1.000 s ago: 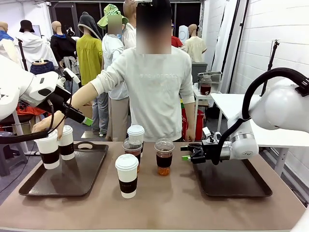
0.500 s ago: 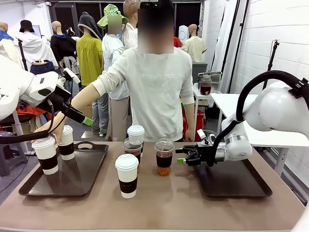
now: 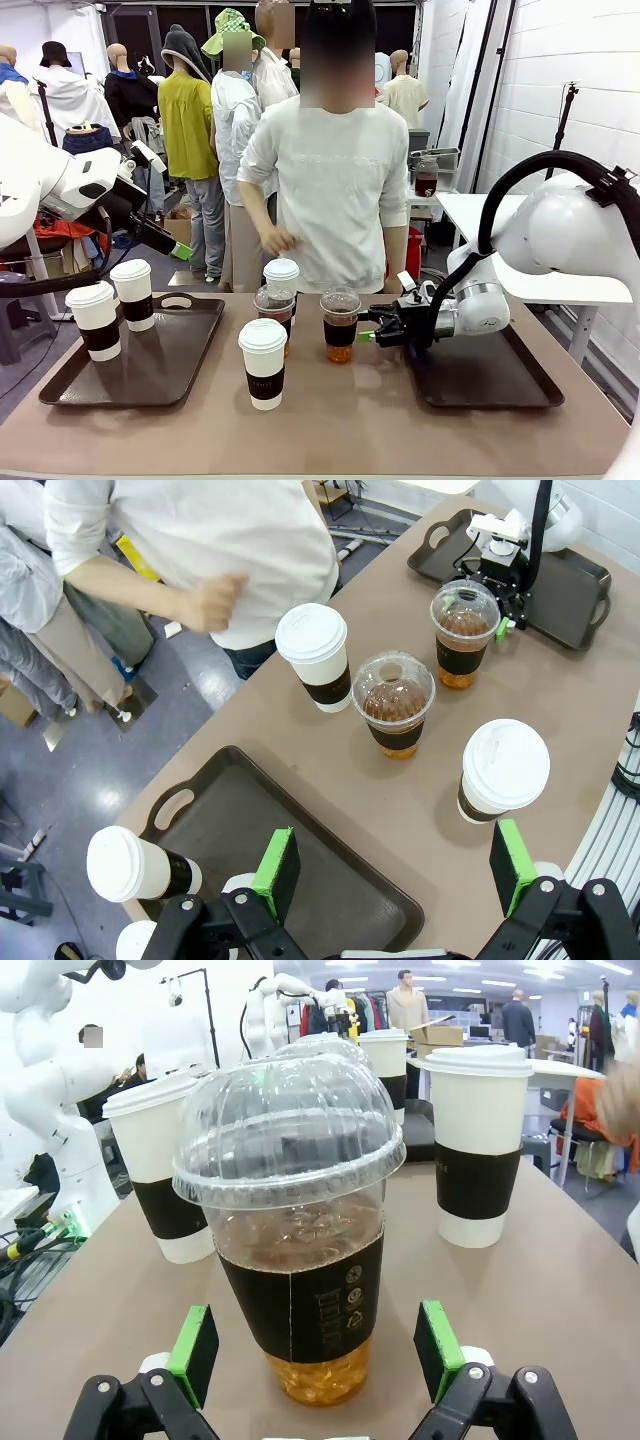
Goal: Distribute the coffee onto the tray.
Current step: Pick up one iced Americano and place it on the right Handle tray.
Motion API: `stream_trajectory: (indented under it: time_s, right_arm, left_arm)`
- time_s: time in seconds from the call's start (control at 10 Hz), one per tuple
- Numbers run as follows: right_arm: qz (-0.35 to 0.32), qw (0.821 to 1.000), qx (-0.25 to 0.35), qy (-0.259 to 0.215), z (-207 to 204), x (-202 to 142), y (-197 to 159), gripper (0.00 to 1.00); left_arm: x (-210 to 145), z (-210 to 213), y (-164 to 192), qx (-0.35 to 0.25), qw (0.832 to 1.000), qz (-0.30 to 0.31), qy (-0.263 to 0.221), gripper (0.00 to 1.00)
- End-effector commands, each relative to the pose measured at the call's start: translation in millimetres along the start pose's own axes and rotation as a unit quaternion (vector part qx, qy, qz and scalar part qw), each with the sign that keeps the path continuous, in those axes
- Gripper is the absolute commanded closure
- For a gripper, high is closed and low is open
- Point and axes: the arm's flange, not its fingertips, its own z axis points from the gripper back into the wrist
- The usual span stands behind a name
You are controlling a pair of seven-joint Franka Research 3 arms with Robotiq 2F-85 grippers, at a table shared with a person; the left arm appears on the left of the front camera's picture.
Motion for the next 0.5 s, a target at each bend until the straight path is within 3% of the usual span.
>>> stream_trajectory:
  time_s: [0.0,0.4]
  right_arm:
    - [-0.002,1.000,-0.005,-0.009,-12,1,-9,0.00]
    - [-0.008,1.000,0.015,-0.002,-27,2,-10,0.00]
  left_arm:
    - [-1,1,1,-0.004,1.000,0.002,-0.003,0.00]
    - [-1,1,1,-0.004,1.000,0.002,-0.003,0.00]
